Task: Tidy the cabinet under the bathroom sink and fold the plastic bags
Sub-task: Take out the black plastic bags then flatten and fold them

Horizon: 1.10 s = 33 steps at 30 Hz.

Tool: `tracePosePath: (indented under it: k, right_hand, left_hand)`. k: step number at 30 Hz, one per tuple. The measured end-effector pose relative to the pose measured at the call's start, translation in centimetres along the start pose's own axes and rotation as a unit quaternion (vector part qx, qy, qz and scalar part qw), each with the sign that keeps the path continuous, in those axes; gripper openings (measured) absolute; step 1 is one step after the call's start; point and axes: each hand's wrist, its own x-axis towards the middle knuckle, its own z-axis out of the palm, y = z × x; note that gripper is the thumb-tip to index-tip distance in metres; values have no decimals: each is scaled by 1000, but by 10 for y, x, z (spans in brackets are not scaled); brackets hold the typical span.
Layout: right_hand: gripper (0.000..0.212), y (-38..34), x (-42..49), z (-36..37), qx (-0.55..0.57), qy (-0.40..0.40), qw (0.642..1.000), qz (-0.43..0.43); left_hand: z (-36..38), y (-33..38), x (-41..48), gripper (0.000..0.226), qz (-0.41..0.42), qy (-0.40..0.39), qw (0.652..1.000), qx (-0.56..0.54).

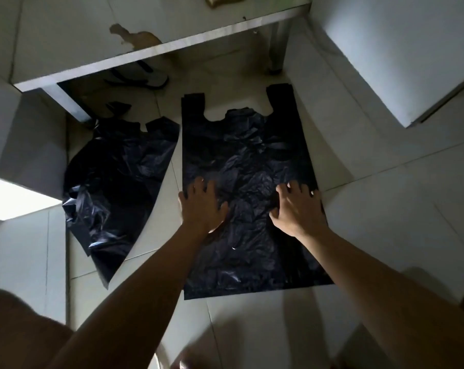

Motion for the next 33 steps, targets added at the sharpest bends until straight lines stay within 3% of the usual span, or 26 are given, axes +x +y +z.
tracePosePath:
  k: [2,6,13,27,33]
  right_hand:
    - [62,-4,17,7,28,50,998,-11]
    - [72,4,21,39,71,-14,997,-26]
    - [81,-4,53,38,87,65,994,-4]
    - [75,7,67,58,83,69,994,-9]
    - [70,7,67,57,66,67,995,-42]
  left_hand:
    - [6,-2,11,75,-2,43,999,-29]
    - [32,-8,16,81,8,-11,999,-32]
    - [32,2,45,86,0,60,998,-21]
    - [45,2,53,82,-15,122,992,-20]
    - [46,2,55,79,-10,104,995,0]
